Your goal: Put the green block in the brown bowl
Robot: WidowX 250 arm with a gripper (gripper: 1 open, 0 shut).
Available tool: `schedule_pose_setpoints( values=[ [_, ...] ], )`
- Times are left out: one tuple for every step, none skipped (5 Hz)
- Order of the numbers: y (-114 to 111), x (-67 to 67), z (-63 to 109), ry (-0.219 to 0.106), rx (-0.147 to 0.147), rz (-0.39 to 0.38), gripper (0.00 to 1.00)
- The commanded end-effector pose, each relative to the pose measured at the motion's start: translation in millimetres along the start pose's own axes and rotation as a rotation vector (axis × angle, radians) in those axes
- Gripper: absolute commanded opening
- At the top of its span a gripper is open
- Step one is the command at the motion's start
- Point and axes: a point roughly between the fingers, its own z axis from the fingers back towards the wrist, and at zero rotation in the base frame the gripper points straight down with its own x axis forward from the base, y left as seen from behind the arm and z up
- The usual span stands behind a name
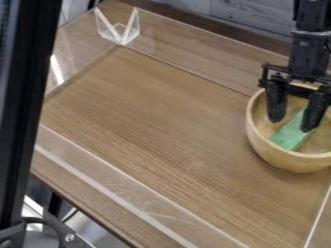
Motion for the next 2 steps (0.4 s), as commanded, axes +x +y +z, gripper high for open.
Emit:
schedule_pose_setpoints(
  values=[
    [-5.3,3.9,18.7,-0.074,0.004,-0.021,0.00],
    [-7.0,2.8,16.7,-0.065,0.004,-0.004,1.00]
  ],
)
